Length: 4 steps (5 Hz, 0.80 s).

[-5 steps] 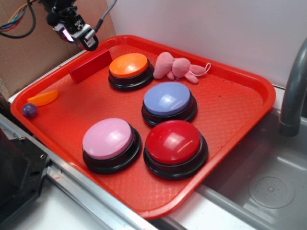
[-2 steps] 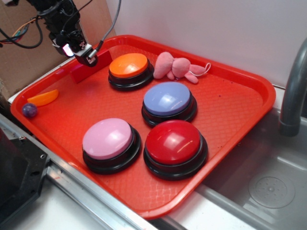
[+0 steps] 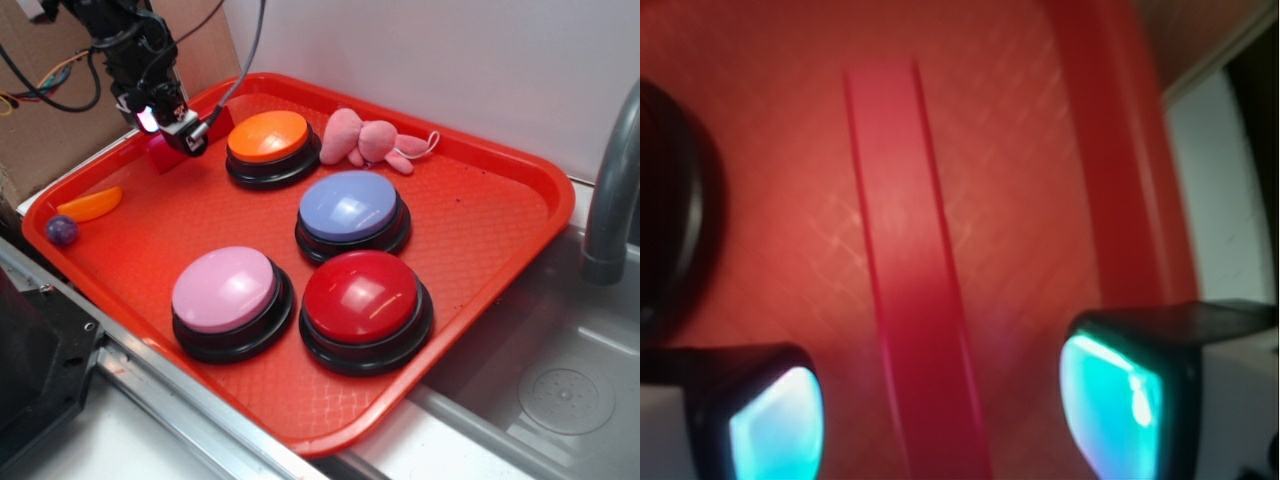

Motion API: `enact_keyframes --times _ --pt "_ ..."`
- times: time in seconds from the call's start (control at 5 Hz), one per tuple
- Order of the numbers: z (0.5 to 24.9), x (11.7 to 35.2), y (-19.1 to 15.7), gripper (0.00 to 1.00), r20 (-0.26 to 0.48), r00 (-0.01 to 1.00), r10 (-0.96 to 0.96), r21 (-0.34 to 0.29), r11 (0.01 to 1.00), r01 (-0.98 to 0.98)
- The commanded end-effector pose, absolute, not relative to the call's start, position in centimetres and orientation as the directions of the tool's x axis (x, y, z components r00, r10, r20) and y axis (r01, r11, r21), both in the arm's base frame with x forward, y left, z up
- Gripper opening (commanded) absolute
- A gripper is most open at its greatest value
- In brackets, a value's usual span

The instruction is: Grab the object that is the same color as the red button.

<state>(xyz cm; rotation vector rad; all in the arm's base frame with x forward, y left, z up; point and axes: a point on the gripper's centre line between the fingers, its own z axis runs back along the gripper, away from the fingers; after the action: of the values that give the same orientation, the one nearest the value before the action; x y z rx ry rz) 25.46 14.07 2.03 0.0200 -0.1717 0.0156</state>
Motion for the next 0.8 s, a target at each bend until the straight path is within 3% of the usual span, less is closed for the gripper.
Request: enact_keyframes --times 0.0,0.2,0.4,0.6 --pt "2.06 26.59 14.8 1.0 0.196 0.981 0.008 0.061 0.998 -0.021" --pt "2.31 26.85 15.38 0.13 0.17 0.985 0.026 0.059 0.998 -0.037" --pt "2.25 26.96 15.28 0.0 0.174 0.984 0.024 0.066 0.997 -0.036" --pt "2.72 26.76 15.04 0.0 0.175 0.984 0.027 0.078 0.996 -0.041"
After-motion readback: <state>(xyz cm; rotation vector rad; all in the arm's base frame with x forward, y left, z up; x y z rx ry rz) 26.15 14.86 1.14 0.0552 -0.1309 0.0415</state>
